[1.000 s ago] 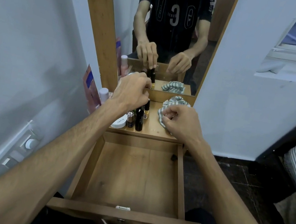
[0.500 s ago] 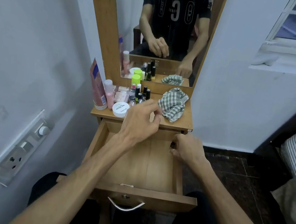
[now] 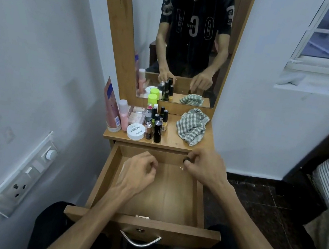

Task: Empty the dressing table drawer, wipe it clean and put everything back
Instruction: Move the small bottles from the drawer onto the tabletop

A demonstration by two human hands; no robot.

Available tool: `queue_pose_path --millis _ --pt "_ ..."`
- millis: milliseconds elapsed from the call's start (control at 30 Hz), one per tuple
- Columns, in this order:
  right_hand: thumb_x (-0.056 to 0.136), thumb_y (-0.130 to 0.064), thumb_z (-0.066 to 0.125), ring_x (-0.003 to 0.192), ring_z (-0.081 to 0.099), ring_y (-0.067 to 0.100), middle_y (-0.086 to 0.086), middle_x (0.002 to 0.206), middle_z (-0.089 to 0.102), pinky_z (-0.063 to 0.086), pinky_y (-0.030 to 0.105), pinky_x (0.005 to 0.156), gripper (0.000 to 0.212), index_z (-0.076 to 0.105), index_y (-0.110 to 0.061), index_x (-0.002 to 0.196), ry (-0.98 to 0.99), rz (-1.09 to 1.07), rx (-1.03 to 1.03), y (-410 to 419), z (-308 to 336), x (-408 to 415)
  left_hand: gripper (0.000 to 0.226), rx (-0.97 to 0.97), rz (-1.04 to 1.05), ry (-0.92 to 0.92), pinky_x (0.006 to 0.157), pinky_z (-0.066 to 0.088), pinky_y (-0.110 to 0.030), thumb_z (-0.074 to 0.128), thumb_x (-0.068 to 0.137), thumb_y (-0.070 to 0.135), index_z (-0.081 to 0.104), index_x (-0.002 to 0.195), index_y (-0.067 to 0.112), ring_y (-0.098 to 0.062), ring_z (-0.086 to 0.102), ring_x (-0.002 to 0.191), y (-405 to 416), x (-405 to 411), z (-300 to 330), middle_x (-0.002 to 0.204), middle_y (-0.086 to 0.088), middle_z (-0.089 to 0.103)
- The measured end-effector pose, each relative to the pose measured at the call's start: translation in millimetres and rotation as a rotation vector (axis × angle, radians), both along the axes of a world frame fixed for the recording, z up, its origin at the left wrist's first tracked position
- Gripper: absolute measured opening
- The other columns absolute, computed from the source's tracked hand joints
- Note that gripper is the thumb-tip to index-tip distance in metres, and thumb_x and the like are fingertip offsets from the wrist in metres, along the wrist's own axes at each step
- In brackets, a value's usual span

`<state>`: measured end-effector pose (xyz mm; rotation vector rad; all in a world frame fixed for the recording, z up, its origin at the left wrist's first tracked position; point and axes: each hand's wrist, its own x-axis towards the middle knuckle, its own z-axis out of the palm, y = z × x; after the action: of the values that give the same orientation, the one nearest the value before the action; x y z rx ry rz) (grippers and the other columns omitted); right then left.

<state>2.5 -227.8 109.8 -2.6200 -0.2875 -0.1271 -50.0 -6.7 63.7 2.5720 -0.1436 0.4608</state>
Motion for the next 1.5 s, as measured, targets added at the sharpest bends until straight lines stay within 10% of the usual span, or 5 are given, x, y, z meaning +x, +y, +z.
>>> queue_pose_path --millis 1067,1233,1500 --pt "0.083 -0.029 0.074 0.080 0.069 0.013 -0.010 0.074 0.072 0.059 0.037 0.081 0.033 0.076 -0.027 0.116 -0.072 0.095 0.033 68 42 62 0.021 -0.059 0.072 0.174 0.085 0.055 -0.031 0.066 0.083 0.017 0.076 0.100 0.022 -0.010 0.065 0.090 11 -10 -34 0.108 0.010 0.071" --pt "0.083 -0.021 0.071 0.071 0.063 0.006 -0.013 0.071 0.067 0.053 0.028 0.069 0.011 0.079 -0.023 0.090 -0.082 0.095 0.088 40 30 27 0.021 0.006 0.071 0.392 0.083 0.054 -0.026 0.064 0.084 0.019 0.078 0.099 0.026 -0.013 0.069 0.096 9 -14 -30 0.102 0.010 0.075" --pt "0.093 -0.028 0.066 0.100 0.068 0.025 0.004 0.101 0.071 0.043 0.047 0.108 0.015 0.067 -0.017 0.103 0.241 0.427 -0.757 24 -24 -31 0.014 0.100 0.036 0.603 0.071 0.045 -0.025 0.064 0.085 0.023 0.077 0.090 0.022 -0.016 0.066 0.084 6 -21 -30 0.085 0.006 0.073"
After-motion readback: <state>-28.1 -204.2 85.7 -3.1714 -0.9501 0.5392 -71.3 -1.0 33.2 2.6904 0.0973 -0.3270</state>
